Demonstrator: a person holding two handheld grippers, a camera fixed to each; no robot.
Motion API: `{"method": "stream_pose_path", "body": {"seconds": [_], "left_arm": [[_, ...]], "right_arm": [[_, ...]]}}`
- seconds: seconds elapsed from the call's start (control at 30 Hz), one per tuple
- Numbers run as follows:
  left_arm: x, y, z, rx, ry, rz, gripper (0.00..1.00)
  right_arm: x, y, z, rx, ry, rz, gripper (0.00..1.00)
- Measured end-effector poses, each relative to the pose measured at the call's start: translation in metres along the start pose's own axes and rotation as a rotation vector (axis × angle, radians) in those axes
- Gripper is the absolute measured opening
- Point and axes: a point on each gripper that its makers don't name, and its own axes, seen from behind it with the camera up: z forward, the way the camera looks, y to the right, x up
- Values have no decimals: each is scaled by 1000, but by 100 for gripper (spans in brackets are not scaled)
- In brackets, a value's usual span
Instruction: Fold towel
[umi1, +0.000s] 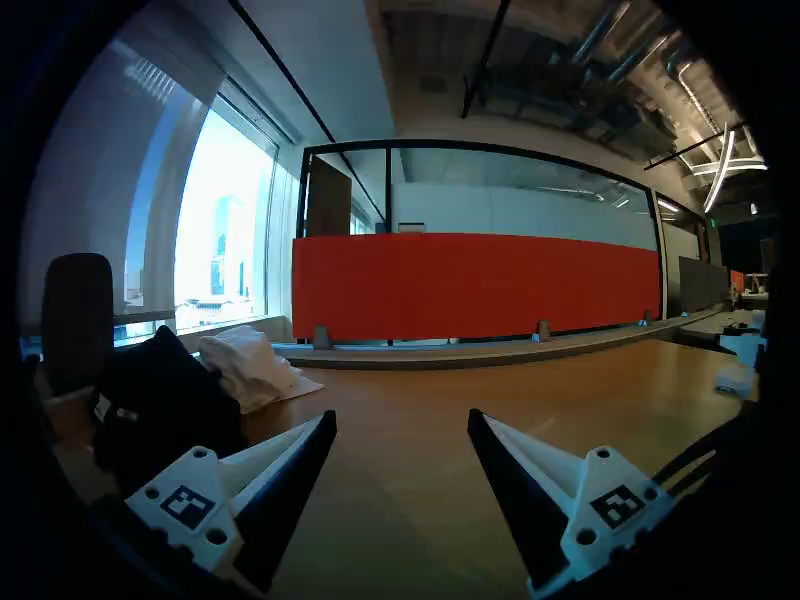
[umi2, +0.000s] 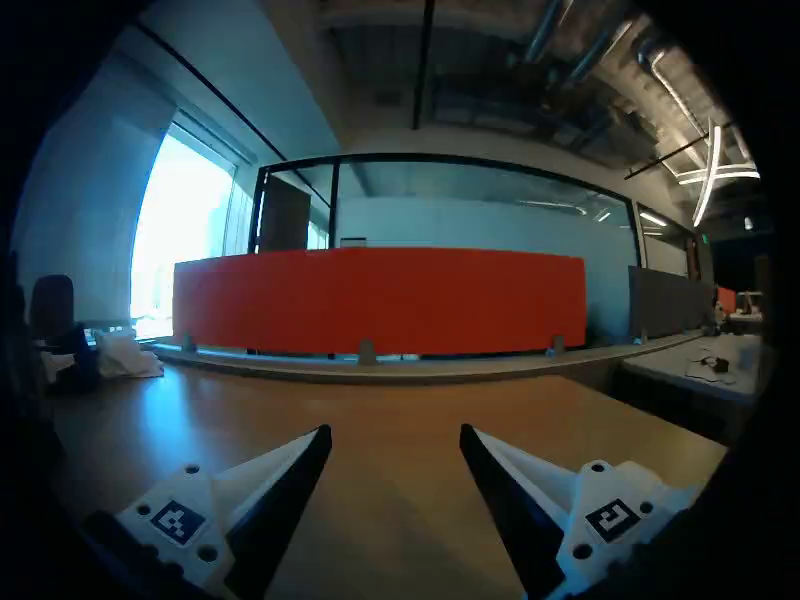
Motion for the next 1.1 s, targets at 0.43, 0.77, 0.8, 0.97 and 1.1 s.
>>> {"method": "stream_pose_path", "body": {"seconds": [0.43,0.77,0.8,0.97,1.1], "left_arm": [[0,0,0,0,0,0,98],[0,0,0,0,0,0,98],[0,0,0,0,0,0,98],[0,0,0,0,0,0,97],[0,0,0,0,0,0,98]], "right_arm": [[-1,-2,-2,7,-1,0,99],[0,-2,-1,6,-2,0,99],[0,-2,-1,6,-2,0,99],[-1,-2,-1,6,-2,0,99],[-1,-1,-1,6,-2,1,99]]}}
